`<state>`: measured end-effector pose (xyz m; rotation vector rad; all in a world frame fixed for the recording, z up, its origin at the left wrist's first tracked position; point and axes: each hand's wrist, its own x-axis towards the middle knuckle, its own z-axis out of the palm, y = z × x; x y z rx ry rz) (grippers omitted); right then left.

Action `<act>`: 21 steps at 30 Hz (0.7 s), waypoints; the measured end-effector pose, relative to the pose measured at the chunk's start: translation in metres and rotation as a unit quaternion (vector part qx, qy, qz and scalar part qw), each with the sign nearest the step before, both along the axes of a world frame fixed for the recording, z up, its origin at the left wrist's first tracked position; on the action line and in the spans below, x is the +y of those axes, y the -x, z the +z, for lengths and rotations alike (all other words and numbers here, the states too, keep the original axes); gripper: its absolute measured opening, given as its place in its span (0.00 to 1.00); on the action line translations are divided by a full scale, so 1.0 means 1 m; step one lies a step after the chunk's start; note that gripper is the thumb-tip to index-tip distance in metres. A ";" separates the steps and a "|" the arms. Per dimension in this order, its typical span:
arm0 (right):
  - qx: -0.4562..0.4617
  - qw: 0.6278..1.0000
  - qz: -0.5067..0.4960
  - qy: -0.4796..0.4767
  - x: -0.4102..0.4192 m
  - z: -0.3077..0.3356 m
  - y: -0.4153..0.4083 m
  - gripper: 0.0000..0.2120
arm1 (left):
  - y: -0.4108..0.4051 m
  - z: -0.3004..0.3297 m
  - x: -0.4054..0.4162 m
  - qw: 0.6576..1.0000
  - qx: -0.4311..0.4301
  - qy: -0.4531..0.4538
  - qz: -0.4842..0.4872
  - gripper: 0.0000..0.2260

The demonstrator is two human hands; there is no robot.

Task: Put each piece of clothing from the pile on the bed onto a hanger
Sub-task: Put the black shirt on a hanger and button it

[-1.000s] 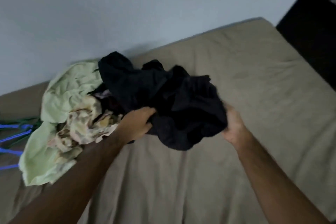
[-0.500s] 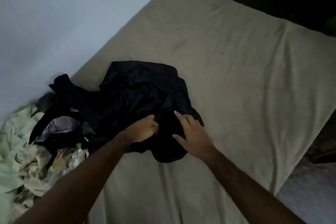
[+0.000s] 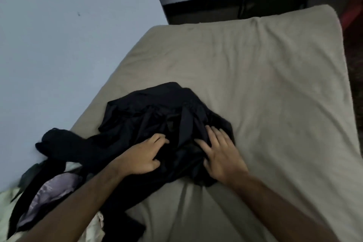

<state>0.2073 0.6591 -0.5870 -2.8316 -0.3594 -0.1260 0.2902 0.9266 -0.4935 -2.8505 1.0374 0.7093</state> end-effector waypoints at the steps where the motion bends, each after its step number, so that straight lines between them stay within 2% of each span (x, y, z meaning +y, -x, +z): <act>1: -0.004 1.000 -0.010 0.003 0.006 -0.003 -0.001 0.30 | 0.004 -0.004 0.005 0.999 -0.031 -0.008 -0.022 0.26; 3: 0.008 0.999 -0.031 0.012 0.017 0.002 -0.001 0.31 | 0.014 -0.010 0.011 0.990 -0.121 -0.044 -0.063 0.18; 5: 0.085 0.995 -0.051 0.008 0.029 0.021 0.006 0.33 | 0.020 -0.008 0.010 0.975 -0.183 -0.097 -0.074 0.14; 6: 0.128 0.989 -0.067 0.017 0.036 0.038 0.021 0.31 | 0.027 -0.001 0.009 0.972 -0.203 -0.095 -0.076 0.13; 9: 0.155 0.983 -0.095 -0.035 0.058 0.088 0.083 0.23 | 0.064 0.035 0.008 0.976 -0.203 -0.024 -0.079 0.10; 11: 0.145 0.979 -0.108 -0.089 0.075 0.121 0.131 0.21 | 0.093 0.068 0.011 0.973 -0.209 0.082 -0.055 0.11; 13: 0.171 0.952 -0.116 -0.226 0.091 0.161 0.172 0.18 | 0.123 0.115 0.009 0.959 -0.179 0.219 -0.022 0.12; 16: 0.182 0.845 -0.095 -0.494 0.112 0.239 0.213 0.25 | 0.152 0.203 -0.016 0.908 -0.120 0.400 0.030 0.11; 18: 0.122 0.801 -0.086 -0.580 0.121 0.294 0.222 0.30 | 0.172 0.268 -0.039 0.862 -0.071 0.499 0.061 0.08; 21: -0.037 0.765 -0.149 -0.625 0.120 0.374 0.221 0.27 | 0.210 0.352 -0.074 0.757 0.151 0.630 0.082 0.10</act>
